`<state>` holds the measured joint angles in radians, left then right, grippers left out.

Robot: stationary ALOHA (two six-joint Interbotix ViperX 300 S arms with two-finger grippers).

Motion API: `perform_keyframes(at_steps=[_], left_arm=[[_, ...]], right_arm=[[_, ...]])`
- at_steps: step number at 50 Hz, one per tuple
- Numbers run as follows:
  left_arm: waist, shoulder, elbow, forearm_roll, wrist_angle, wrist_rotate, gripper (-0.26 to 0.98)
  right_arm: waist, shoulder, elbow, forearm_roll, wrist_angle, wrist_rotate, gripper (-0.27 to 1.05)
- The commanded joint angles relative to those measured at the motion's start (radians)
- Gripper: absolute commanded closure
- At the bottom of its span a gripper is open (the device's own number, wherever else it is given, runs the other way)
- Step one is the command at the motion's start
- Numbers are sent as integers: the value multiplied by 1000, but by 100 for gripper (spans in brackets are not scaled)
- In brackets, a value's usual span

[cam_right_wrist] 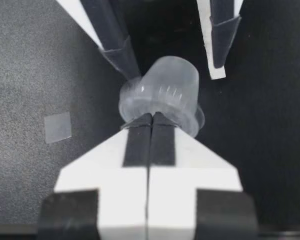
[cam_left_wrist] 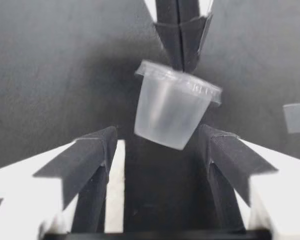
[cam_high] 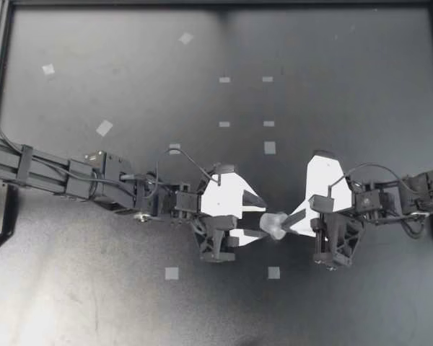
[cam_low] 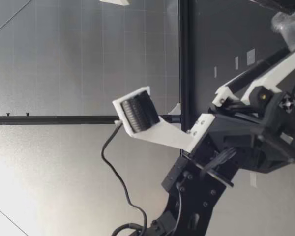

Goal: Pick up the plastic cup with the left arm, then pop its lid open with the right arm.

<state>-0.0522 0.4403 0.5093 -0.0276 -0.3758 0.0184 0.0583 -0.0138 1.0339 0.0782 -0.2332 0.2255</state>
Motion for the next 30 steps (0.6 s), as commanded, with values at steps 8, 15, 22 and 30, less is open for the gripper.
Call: perform_keyframes(at_steps=[8, 15, 22, 30], left_arm=[[-21, -17, -31, 2, 3, 5, 14], [-21, -11, -32, 3, 23, 6, 15], [-21, -5, -40, 3, 40, 6, 16], [-21, -3, -52, 3, 63, 6, 18]], right_arm=[[3, 14, -25, 2, -9, -3, 85], [2, 25, -35, 2, -9, -5, 85], [2, 23, -35, 2, -9, -3, 85], [2, 18, -35, 2, -9, -3, 85]])
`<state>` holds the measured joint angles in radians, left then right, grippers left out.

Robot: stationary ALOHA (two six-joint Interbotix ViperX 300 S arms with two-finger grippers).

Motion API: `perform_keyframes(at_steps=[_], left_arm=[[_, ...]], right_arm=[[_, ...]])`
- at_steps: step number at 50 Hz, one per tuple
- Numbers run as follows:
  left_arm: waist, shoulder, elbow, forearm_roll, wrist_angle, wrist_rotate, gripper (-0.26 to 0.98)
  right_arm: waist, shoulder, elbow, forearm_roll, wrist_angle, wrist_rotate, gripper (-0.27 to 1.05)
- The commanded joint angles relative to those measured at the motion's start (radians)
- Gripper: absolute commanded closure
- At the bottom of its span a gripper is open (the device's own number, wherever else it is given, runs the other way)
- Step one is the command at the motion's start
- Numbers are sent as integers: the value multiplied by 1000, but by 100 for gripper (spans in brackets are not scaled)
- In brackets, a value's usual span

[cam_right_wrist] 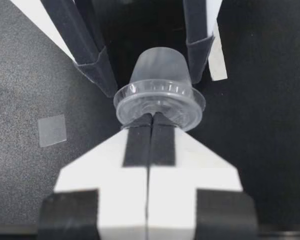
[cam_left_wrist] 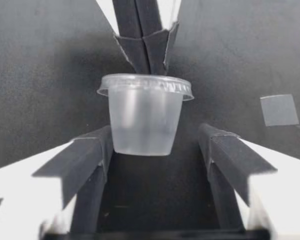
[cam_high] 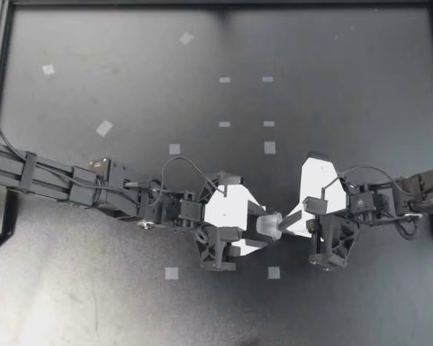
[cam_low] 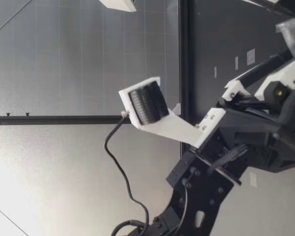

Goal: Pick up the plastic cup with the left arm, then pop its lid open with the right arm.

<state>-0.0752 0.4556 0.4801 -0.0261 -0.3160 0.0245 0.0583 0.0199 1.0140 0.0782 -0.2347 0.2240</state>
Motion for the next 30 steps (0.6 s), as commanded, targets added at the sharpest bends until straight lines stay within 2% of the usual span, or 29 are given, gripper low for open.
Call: perform_keyframes(at_steps=[1, 6, 21, 30], left_arm=[[2, -18, -23, 2, 3, 0, 19], [2, -18, -23, 2, 5, -2, 24], [2, -23, -23, 2, 5, -2, 51], [2, -51, -8, 0, -17, -3, 61]], right_arm=[[2, -14, -15, 2, -8, -2, 85], [2, -14, -15, 2, -8, -2, 85], [3, -18, -15, 2, -8, 2, 85], [0, -71, -6, 26, -2, 38, 84]])
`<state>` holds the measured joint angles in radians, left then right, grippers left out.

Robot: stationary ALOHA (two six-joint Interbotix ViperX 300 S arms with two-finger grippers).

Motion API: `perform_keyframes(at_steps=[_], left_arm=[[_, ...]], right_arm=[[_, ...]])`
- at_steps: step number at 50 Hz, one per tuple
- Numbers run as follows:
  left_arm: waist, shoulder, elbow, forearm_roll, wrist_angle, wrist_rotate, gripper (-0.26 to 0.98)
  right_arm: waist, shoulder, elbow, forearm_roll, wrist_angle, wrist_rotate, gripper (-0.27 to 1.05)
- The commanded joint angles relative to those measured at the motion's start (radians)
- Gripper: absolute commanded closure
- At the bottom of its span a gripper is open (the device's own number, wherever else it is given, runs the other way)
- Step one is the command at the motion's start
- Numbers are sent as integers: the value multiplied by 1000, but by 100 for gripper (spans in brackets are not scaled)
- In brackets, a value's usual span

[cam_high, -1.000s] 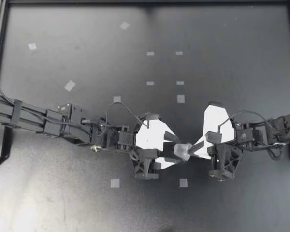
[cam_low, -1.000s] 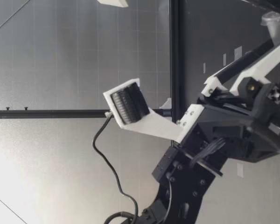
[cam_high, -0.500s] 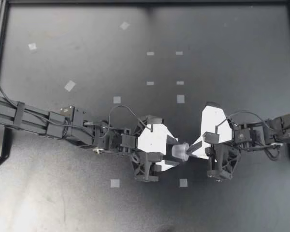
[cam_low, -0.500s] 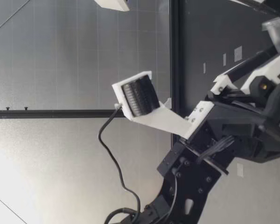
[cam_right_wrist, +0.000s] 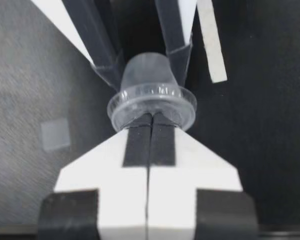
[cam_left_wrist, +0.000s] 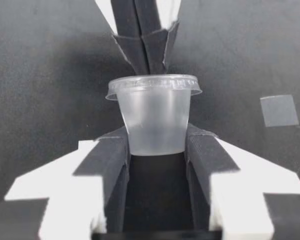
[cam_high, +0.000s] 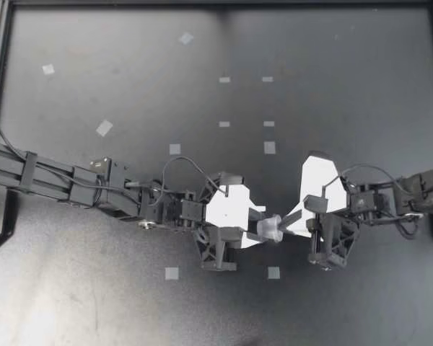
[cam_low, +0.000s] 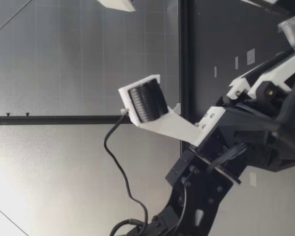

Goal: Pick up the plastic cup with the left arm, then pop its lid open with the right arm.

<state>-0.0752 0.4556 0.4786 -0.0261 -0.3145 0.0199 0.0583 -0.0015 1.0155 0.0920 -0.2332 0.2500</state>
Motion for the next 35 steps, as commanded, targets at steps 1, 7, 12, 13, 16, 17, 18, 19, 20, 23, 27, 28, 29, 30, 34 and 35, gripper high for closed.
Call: perform_keyframes(at_steps=[1, 7, 12, 13, 16, 17, 18, 19, 20, 23, 27, 28, 29, 30, 34, 35], left_arm=[[2, -58, -2, 2, -25, 2, 61], [3, -140, 69, 0, -153, 2, 61], [5, -204, 147, -6, -325, 0, 61], [5, -215, 163, -9, -360, 0, 61], [6, -242, 221, -20, -495, 0, 61], [6, -252, 245, -28, -561, 2, 61], [8, -255, 262, -32, -607, 2, 61], [8, -258, 279, -38, -655, 5, 61], [8, -261, 295, -44, -703, 8, 61], [8, -258, 342, -63, -864, 20, 61], [8, -249, 380, -77, -1009, 35, 61], [8, -247, 383, -80, -1026, 37, 61], [8, -244, 385, -81, -1039, 41, 61], [8, -244, 385, -81, -1039, 44, 61], [8, -242, 373, -81, -1019, 51, 61], [8, -242, 370, -81, -1009, 52, 61]], right_arm=[[0, -67, -3, 17, -3, 26, 84], [0, -176, 40, 18, -28, 103, 74], [2, -262, 87, 18, -129, 193, 54], [2, -275, 97, 18, -156, 215, 48], [2, -308, 126, 20, -259, 310, 27], [2, -314, 133, 21, -290, 342, 20], [2, -322, 143, 21, -331, 391, 11], [0, -325, 147, 21, -359, 423, 5], [2, -327, 153, 21, -387, 459, 0], [0, -319, 161, 21, -489, 568, -3], [0, -290, 150, 28, -609, 678, 2], [0, -281, 147, 32, -630, 699, 3], [0, -265, 138, 38, -660, 729, 4], [0, -255, 132, 40, -675, 749, 4], [0, -210, 101, 40, -713, 801, 4], [0, -201, 95, 40, -715, 807, 4]])
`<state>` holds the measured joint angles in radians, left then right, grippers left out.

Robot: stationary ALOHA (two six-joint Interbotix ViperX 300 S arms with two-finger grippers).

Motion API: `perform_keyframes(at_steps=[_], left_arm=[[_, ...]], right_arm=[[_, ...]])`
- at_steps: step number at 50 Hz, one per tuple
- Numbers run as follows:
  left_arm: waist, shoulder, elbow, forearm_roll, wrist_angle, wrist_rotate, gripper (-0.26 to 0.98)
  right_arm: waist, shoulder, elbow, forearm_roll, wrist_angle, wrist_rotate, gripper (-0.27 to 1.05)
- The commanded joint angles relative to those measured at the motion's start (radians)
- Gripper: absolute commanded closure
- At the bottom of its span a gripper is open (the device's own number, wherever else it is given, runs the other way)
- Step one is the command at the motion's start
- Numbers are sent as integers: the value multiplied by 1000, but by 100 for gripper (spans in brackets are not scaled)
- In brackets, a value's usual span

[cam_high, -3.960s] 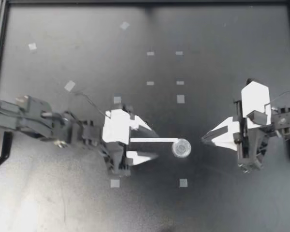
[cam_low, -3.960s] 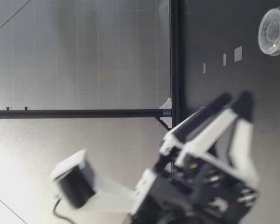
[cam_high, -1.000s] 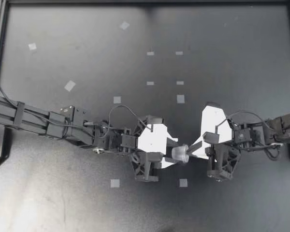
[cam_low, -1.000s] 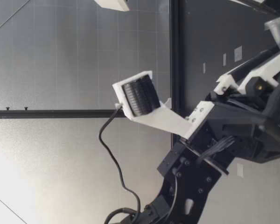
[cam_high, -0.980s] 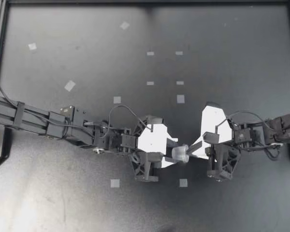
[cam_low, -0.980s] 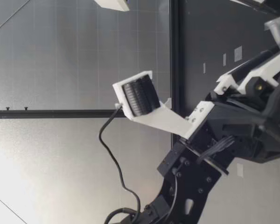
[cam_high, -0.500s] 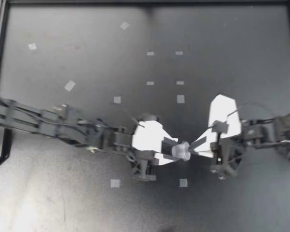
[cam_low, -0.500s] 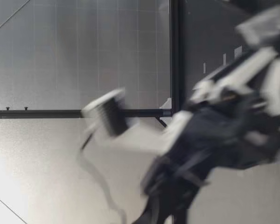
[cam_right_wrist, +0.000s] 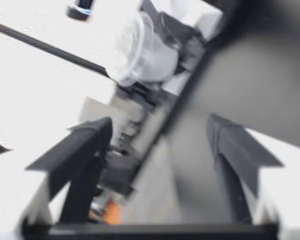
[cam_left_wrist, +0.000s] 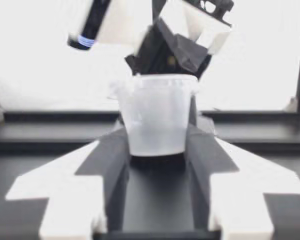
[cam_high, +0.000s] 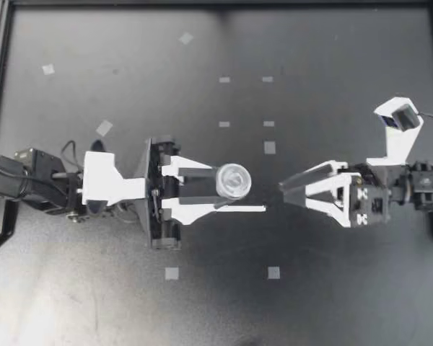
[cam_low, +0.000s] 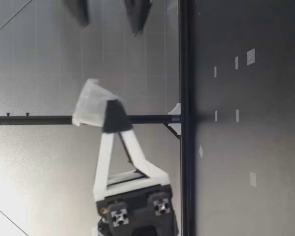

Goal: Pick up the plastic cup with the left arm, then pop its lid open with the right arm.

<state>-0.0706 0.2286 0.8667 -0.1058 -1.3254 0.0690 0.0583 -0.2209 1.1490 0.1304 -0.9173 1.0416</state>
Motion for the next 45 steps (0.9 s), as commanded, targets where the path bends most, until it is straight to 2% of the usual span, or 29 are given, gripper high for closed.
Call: perform_keyframes(at_steps=[1, 10, 23, 27, 34, 39, 45], left_arm=[[3, -15, -23, -2, 12, 3, 61], [3, -15, -41, 2, 72, 6, 61], [3, -15, -41, 5, 81, 5, 61], [2, -14, -41, 5, 81, 5, 61], [-2, -12, -41, 5, 104, 2, 61], [-11, -14, -43, 5, 121, -2, 61], [-11, -23, -44, 5, 121, -14, 61]], right_arm=[[0, 32, -46, 2, -31, 25, 4], [0, 87, -81, 0, -43, 41, 4], [0, 57, -107, -17, -103, 32, 4], [0, 44, -120, -25, -167, 31, 4], [-2, 11, -130, -49, -419, 8, 5], [-21, -21, -101, -55, -514, -64, 5], [-49, -67, -63, -92, -419, -296, 5]])
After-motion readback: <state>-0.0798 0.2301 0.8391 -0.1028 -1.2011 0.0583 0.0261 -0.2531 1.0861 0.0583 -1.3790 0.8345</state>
